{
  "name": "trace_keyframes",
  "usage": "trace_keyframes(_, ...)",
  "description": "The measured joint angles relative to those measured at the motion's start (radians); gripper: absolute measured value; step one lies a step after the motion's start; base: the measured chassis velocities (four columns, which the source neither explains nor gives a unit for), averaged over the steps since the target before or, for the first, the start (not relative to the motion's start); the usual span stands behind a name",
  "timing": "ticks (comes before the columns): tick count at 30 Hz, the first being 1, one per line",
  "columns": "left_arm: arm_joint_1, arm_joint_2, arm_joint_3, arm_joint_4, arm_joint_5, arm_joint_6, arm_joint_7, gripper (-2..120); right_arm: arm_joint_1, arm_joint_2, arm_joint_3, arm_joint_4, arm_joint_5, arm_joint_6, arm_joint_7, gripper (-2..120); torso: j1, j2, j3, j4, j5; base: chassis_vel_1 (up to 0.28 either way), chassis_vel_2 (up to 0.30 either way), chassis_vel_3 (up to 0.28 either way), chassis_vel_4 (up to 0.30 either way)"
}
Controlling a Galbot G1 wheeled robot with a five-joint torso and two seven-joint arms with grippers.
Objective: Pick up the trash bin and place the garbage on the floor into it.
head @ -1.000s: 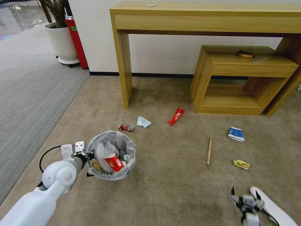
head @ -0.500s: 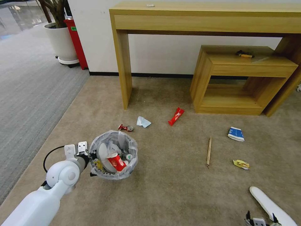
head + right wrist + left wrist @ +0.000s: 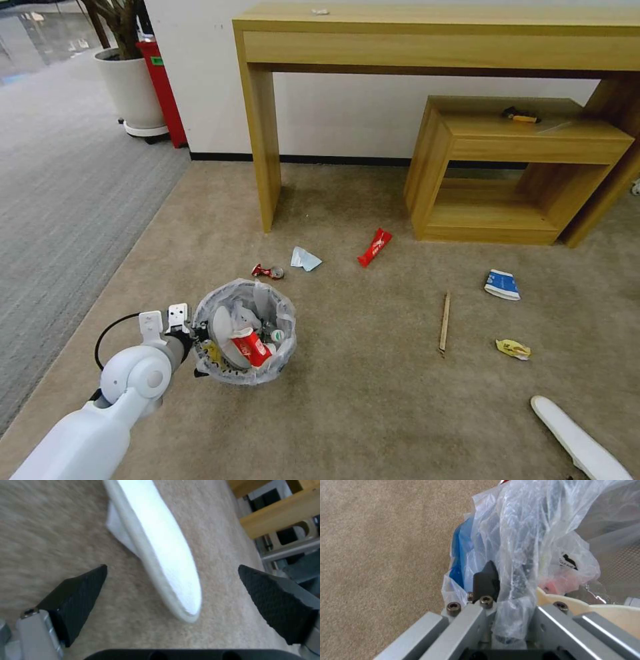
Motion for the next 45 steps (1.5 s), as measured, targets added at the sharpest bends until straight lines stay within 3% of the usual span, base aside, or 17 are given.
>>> trace_keyframes(15,0.022,0.005,-0.010,-0.026,0.002,-0.012,0.004,0,0.080,-0.001,0.014,-0.122,-0.016,0.006,-0.008,97,0.000,0.000,0.000,0.0000,-0.0001,0.000,0.000,0.000,0.000)
trace_keyframes(21,0.026,0.013,-0.016,-0.041,0.000,-0.015,0.005,0,0.111,0.002,0.011,-0.161,-0.017,0.015,-0.020,80,0.000,0.000,0.000,0.0000,0.0000,0.000,0.000,0.000,0.000)
trace_keyframes(27,0.026,0.009,-0.016,-0.045,0.000,-0.016,0.005,0,0.118,0.002,0.003,-0.160,-0.012,0.019,-0.026,52,0.000,0.000,0.000,-0.0001,0.0000,0.000,0.000,0.000,0.000)
trace_keyframes(29,0.027,0.009,-0.016,-0.045,0.000,-0.017,0.005,0,0.118,0.002,0.003,-0.159,-0.011,0.021,-0.028,50,0.000,0.000,0.000,-0.0001,0.0000,0.000,0.000,0.000,0.000)
trace_keyframes(40,0.031,0.007,-0.018,-0.041,0.015,-0.018,0.003,0,0.112,-0.001,-0.017,-0.119,-0.002,0.030,-0.040,6,0.000,0.000,0.000,-0.0002,-0.0001,0.000,0.000,0.000,0.000)
trace_keyframes(45,0.030,0.005,-0.017,-0.034,0.019,-0.018,0.002,0,0.102,-0.004,-0.030,-0.074,0.000,0.028,-0.036,2,0.000,0.000,0.000,0.0000,-0.0001,0.000,0.000,0.000,0.000)
